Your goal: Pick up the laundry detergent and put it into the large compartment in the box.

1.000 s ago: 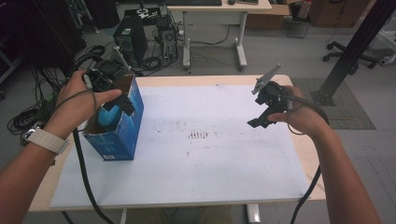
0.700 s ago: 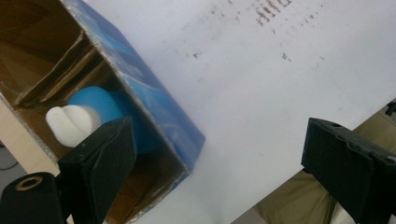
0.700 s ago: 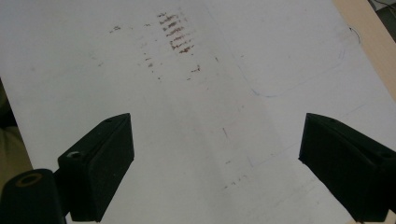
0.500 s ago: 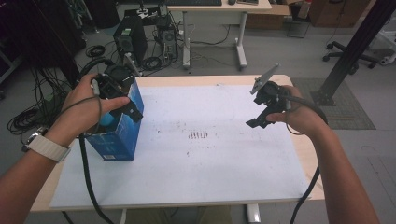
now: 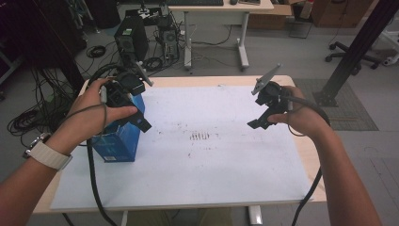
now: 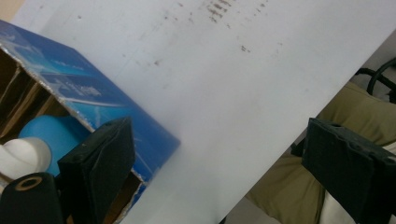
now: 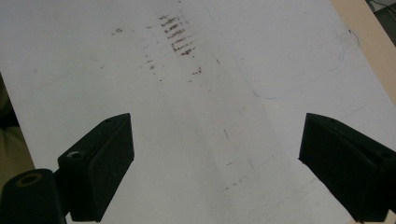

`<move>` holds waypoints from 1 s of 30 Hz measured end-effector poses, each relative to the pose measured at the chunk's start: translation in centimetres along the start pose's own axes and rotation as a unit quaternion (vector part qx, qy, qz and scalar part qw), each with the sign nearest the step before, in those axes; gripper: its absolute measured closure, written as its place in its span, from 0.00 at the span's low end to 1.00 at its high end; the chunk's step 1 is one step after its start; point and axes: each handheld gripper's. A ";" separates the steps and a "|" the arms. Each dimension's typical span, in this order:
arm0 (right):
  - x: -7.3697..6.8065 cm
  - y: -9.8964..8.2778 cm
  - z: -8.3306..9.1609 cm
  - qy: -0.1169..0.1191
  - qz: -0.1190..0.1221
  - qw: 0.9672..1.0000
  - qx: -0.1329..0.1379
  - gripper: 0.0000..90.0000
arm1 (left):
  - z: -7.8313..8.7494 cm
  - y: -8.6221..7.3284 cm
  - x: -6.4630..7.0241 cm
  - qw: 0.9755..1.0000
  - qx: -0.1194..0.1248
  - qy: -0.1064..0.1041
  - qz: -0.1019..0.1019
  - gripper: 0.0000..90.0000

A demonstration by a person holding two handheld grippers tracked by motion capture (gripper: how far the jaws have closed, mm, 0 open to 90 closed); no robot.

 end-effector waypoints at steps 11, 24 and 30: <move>-0.2 0.2 0.0 0.002 0.000 1.000 0.002 0.12 | -0.3 0.4 1.6 0.999 0.003 -0.016 -0.045 0.11; -0.3 0.4 0.0 0.001 0.002 1.000 0.002 0.11 | -0.7 0.4 3.3 0.994 0.000 -0.033 -0.105 0.11; -0.3 0.5 -0.1 0.003 0.002 1.000 0.002 0.12 | -1.0 0.3 3.8 0.991 -0.001 -0.040 -0.128 0.11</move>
Point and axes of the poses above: each handheld gripper's, and its own axes: z roughly backward along the jaws, y roughly out of its top, x roughly to its right, and after that the axes turned 2 degrees about -z, right-handed
